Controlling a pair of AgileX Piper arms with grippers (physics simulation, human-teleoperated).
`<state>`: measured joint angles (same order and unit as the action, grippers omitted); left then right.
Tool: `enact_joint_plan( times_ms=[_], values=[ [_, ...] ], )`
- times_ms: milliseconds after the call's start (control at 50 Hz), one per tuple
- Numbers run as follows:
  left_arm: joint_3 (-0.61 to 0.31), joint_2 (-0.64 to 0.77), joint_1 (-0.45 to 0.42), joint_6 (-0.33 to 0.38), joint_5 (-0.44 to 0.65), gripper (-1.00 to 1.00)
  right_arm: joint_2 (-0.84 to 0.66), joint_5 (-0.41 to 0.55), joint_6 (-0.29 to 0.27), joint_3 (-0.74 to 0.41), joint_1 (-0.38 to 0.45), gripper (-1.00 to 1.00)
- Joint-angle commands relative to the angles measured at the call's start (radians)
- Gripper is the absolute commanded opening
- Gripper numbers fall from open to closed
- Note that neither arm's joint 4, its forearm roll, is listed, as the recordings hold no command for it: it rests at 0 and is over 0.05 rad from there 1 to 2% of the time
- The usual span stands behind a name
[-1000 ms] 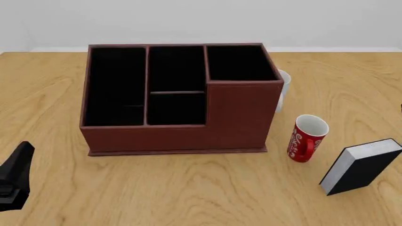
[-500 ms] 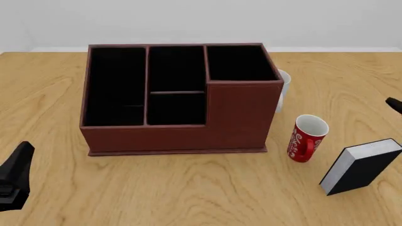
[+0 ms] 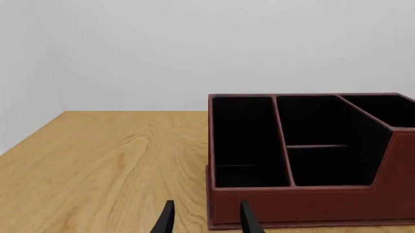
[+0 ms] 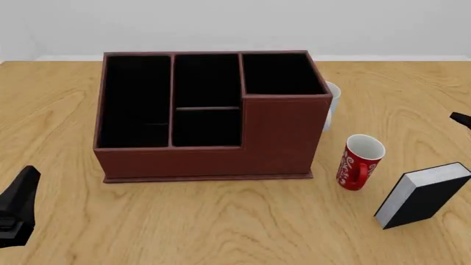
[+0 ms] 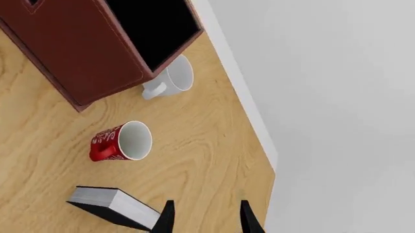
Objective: Pick up the book and place it in the right compartment of the caddy.
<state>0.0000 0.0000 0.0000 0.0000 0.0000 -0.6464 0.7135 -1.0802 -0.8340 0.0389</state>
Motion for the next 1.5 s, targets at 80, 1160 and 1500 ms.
enact_joint_plan(
  times_ms=[80, 1160, 1500],
  values=[
    [0.000, 0.000, 0.000, 0.000, 0.000, 1.00, -0.067, 0.043, -0.086, -0.037, -0.050, 1.00],
    [0.000, 0.000, 0.000, 0.000, 0.000, 1.00, -0.152, 0.055, -0.472, 0.114, -0.256, 1.00],
    [0.000, 0.000, 0.000, 0.000, 0.000, 1.00, -0.145, 0.079, -0.491, 0.149, -0.254, 1.00]
  ],
)
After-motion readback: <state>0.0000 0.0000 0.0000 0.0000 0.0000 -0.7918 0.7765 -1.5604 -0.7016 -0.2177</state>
